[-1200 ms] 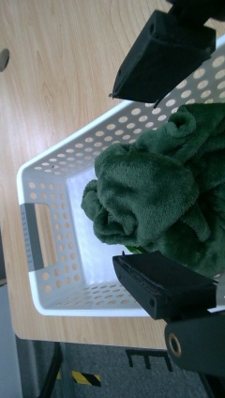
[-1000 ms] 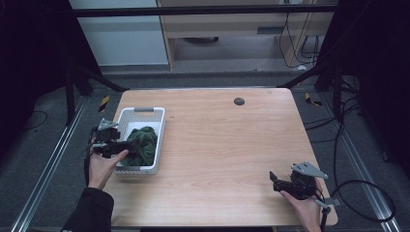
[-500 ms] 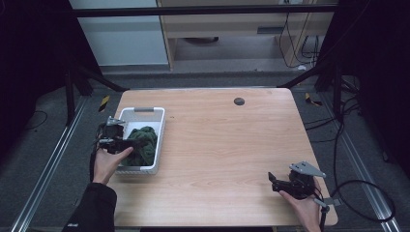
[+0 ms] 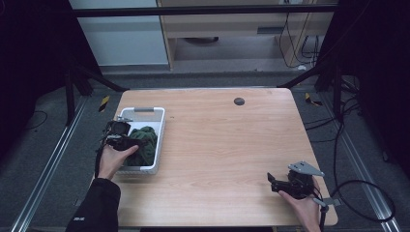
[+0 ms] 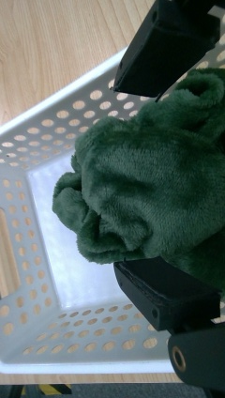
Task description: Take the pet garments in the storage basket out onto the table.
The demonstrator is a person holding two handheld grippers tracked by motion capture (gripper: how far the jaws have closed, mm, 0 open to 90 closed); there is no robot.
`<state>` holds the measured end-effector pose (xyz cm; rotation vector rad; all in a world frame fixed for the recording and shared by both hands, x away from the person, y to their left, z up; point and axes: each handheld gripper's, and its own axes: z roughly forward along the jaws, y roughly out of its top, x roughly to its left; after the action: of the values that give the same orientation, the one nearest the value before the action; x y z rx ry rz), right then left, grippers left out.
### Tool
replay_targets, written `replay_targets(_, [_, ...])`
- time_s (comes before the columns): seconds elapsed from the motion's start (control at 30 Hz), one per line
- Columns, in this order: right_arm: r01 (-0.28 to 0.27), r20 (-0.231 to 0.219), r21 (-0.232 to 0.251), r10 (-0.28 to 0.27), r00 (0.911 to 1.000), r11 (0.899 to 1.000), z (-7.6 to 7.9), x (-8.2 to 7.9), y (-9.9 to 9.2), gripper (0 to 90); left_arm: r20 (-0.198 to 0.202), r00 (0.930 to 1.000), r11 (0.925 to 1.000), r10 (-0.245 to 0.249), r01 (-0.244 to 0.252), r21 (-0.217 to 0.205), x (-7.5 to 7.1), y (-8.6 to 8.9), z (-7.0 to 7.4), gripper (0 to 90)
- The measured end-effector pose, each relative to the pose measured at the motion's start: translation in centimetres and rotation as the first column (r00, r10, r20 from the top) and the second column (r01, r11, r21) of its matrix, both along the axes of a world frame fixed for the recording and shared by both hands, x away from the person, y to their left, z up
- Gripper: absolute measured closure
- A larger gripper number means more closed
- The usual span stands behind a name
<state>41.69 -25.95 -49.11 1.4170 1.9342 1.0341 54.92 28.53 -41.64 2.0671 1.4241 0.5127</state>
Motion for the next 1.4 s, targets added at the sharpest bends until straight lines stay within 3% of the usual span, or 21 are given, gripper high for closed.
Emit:
replay_targets(0.1, [-0.003, -0.004, -0.005, 0.003, 1.0000, 1.000, -0.1, 0.0, 0.0, 5.8, -0.031, 0.9995, 0.9999, 0.004, -0.003, 0.017, 0.5, 0.2, -0.5, 11.0])
replay_targets(0.23, [-0.006, -0.006, -0.005, 0.005, 1.0000, 1.000, -0.1, 0.1, 0.0, 5.6, -0.047, 0.9989, 1.0000, 0.004, -0.004, 0.004, 0.7, 0.4, -1.0, 10.9])
replay_targets(0.3, [-0.007, -0.010, -0.004, 0.007, 0.9999, 1.000, -0.1, 0.1, 0.0, 5.4, -0.069, 0.9976, 0.9996, 0.002, 0.000, 0.028, 0.9, 0.2, -1.4, 10.5])
replay_targets(0.6, [-0.010, -0.018, -0.008, 0.010, 0.9998, 1.000, -0.2, 0.1, 0.1, 4.8, -0.098, 0.9952, 0.9994, 0.000, 0.004, 0.034, 1.3, 0.1, -1.8, 15.2])
replay_targets(0.67, [-0.012, -0.019, -0.012, 0.012, 0.9998, 1.000, -0.2, 0.2, 0.1, 4.7, -0.109, 0.9940, 0.9994, 0.005, -0.001, 0.035, 1.4, 0.2, -2.0, 18.4])
replay_targets(0.87, [-0.018, -0.023, -0.014, 0.017, 0.9996, 1.000, -0.2, 0.2, 0.1, 4.7, -0.142, 0.9898, 0.9991, 0.011, -0.005, 0.043, 1.7, 0.2, -2.1, 39.0])
replay_targets(1.1, [-0.020, -0.027, -0.018, 0.020, 0.9995, 1.000, -0.3, 0.2, 0.1, 4.6, -0.213, 0.9770, 0.9989, 0.003, 0.007, 0.047, 2.0, 0.2, -2.0, 61.4])
replay_targets(1.4, [-0.022, -0.035, -0.016, 0.022, 0.9992, 1.000, -0.3, 0.2, 0.2, 4.8, -0.195, 0.9808, 0.9987, -0.002, 0.012, 0.050, 1.5, 0.3, -1.4, 71.0])
